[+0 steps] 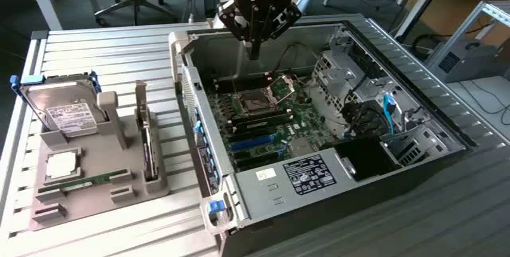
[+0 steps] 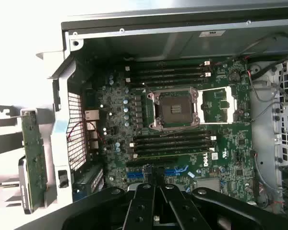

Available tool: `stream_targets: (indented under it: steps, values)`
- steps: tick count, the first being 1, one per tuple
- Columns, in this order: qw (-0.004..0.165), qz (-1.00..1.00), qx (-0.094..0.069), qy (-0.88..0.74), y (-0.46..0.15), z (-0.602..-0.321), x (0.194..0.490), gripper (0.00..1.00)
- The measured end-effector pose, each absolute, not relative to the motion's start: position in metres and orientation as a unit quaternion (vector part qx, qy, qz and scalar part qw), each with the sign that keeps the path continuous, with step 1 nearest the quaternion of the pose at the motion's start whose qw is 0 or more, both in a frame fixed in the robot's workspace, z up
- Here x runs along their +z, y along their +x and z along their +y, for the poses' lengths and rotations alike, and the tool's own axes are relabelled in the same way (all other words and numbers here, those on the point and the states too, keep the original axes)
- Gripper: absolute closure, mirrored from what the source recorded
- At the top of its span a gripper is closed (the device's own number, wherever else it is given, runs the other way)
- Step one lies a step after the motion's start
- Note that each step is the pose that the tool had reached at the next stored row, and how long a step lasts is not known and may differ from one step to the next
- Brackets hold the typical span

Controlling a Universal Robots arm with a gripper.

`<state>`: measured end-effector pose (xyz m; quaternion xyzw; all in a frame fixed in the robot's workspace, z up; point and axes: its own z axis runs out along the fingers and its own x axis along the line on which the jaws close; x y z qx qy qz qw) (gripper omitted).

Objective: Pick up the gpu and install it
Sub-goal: 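Reach for the gpu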

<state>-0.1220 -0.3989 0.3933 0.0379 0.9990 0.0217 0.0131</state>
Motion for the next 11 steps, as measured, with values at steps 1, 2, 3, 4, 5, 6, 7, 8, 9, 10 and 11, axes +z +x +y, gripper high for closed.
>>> stream_targets:
  steps: [1, 2, 3, 4, 5, 6, 7, 8, 9, 10, 11]
  values:
    - [0.013, 0.999, 0.022, 0.038, -0.122, -0.3989, 0.3933, 0.89]
    - [0.013, 0.999, 0.022, 0.038, -0.122, -0.3989, 0.3933, 0.89]
    - [0.013, 0.999, 0.022, 0.038, -0.122, -0.3989, 0.3933, 0.89]
    - [0.013, 0.999, 0.022, 0.038, -0.122, -0.3989, 0.3933, 0.89]
    - [0.013, 0.999, 0.022, 0.038, -0.122, -0.3989, 0.3933, 0.89]
    - [0.013, 0.999, 0.022, 0.038, -0.122, -0.3989, 0.3933, 0.89]
    - [0.013, 0.999, 0.022, 0.038, -0.122, -0.3989, 0.3933, 0.89]
    - [0.013, 0.999, 0.022, 0.038, -0.122, -0.3989, 0.3933, 0.89]
    - [0.013, 0.999, 0.022, 0.038, -0.122, -0.3989, 0.3933, 0.89]
    - [0.013, 0.999, 0.022, 0.038, -0.1219, -0.3989, 0.3933, 0.89]
    - [0.013, 0.999, 0.022, 0.038, -0.122, -0.3989, 0.3933, 0.89]
